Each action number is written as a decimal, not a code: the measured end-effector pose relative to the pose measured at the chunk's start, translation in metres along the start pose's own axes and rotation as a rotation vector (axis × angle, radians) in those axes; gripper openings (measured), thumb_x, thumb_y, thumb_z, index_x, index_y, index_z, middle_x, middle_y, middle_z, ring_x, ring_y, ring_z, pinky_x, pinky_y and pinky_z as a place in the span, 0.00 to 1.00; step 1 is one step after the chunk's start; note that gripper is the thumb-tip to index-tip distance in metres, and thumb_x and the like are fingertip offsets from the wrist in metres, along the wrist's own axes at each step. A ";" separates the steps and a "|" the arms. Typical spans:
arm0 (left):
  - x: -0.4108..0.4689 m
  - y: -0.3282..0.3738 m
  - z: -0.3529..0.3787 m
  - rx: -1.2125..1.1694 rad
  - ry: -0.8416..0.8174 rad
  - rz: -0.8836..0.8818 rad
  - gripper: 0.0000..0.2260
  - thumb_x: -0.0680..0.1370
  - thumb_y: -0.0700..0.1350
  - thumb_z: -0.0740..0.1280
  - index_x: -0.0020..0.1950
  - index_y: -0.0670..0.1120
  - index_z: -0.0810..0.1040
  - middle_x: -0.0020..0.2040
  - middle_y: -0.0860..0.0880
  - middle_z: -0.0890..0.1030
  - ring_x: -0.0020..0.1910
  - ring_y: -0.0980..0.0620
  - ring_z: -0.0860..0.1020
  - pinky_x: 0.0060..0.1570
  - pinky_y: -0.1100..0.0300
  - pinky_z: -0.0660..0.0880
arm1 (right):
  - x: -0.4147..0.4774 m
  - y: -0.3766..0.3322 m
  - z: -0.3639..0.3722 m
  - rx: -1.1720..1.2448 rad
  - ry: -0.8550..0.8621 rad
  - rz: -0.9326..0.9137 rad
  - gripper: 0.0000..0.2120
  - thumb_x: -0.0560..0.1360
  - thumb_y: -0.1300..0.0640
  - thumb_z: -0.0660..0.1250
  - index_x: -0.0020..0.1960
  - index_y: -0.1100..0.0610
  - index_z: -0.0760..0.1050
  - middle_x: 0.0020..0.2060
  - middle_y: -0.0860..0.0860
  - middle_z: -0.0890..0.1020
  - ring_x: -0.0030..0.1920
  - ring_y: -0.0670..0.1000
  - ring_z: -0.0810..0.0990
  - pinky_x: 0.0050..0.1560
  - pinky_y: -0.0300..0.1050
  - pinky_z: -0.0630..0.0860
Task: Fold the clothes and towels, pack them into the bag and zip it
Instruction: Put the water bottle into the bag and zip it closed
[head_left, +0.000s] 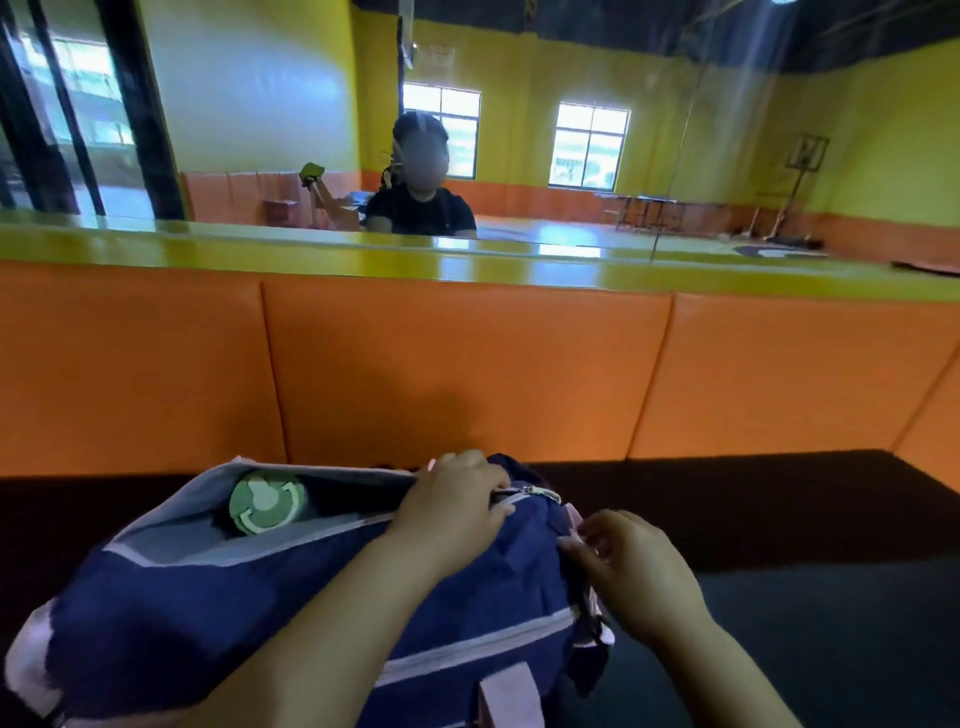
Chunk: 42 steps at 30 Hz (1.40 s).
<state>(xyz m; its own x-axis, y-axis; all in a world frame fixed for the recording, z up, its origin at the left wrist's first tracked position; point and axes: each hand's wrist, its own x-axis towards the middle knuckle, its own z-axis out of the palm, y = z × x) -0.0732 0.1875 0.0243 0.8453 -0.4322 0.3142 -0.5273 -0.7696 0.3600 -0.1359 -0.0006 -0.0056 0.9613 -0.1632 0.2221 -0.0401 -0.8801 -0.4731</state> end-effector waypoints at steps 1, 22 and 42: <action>0.010 0.005 0.005 0.019 -0.019 0.008 0.12 0.77 0.53 0.63 0.59 0.52 0.76 0.56 0.53 0.74 0.57 0.50 0.70 0.58 0.54 0.68 | 0.001 0.002 0.000 0.016 -0.008 0.012 0.15 0.72 0.39 0.64 0.47 0.50 0.77 0.43 0.45 0.78 0.43 0.46 0.78 0.44 0.47 0.77; 0.024 0.000 0.013 -0.375 0.094 -0.149 0.05 0.74 0.48 0.69 0.39 0.51 0.81 0.39 0.54 0.81 0.39 0.58 0.78 0.44 0.55 0.77 | 0.050 -0.017 0.012 0.039 -0.107 -0.286 0.21 0.75 0.55 0.65 0.68 0.48 0.69 0.65 0.45 0.71 0.60 0.49 0.73 0.56 0.45 0.74; -0.054 -0.060 -0.036 -0.225 0.353 -0.382 0.05 0.76 0.45 0.67 0.44 0.48 0.83 0.43 0.51 0.82 0.42 0.56 0.77 0.43 0.57 0.72 | 0.037 -0.054 0.019 -0.211 0.029 -0.297 0.14 0.75 0.57 0.61 0.60 0.53 0.72 0.58 0.51 0.76 0.57 0.56 0.73 0.51 0.48 0.70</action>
<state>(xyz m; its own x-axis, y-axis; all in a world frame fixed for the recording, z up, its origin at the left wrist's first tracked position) -0.0899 0.2744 0.0177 0.9201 0.0707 0.3853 -0.2273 -0.7048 0.6720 -0.0928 0.0490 0.0124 0.9313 0.1036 0.3492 0.1816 -0.9631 -0.1986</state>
